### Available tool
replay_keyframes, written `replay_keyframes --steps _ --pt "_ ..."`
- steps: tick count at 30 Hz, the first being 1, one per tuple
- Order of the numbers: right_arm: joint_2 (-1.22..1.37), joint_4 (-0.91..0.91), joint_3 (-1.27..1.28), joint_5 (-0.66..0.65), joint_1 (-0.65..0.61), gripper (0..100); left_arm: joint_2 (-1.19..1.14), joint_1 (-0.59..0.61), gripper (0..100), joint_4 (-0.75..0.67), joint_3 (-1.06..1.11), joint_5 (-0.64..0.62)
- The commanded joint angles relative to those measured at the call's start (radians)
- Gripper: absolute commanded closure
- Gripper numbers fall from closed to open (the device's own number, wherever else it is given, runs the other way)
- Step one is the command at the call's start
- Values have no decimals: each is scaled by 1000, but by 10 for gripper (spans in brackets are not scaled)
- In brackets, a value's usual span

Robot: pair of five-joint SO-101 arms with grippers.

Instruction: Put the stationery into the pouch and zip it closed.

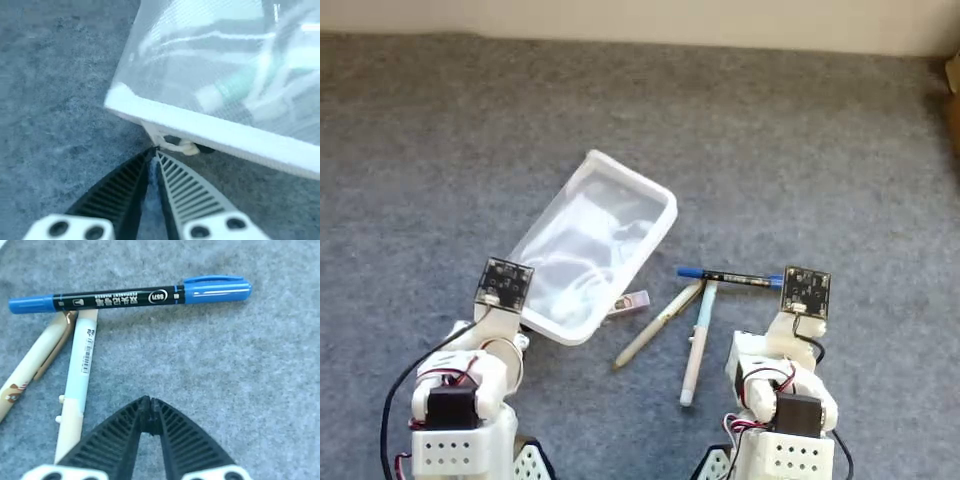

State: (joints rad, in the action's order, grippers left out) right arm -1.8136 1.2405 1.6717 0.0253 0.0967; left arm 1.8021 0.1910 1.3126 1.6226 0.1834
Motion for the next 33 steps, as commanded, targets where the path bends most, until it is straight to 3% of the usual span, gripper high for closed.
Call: replay_keyframes --steps 1,6,11,15,20,29,33 --pt "-2 1 131 5 10 993 15 87 993 -2 -134 -6" --pt "-2 1 131 6 12 993 15 105 992 -2 -282 8" --pt "-2 1 131 6 12 993 12 104 977 -2 -355 187" --pt "-2 1 131 8 12 993 7 110 876 -2 -383 190" --pt "-2 1 131 8 13 993 -13 110 871 -2 -420 227" --pt "-2 1 131 8 13 993 -472 203 861 -2 -647 278" --pt "-2 1 131 8 13 993 -713 266 784 -2 -751 279"
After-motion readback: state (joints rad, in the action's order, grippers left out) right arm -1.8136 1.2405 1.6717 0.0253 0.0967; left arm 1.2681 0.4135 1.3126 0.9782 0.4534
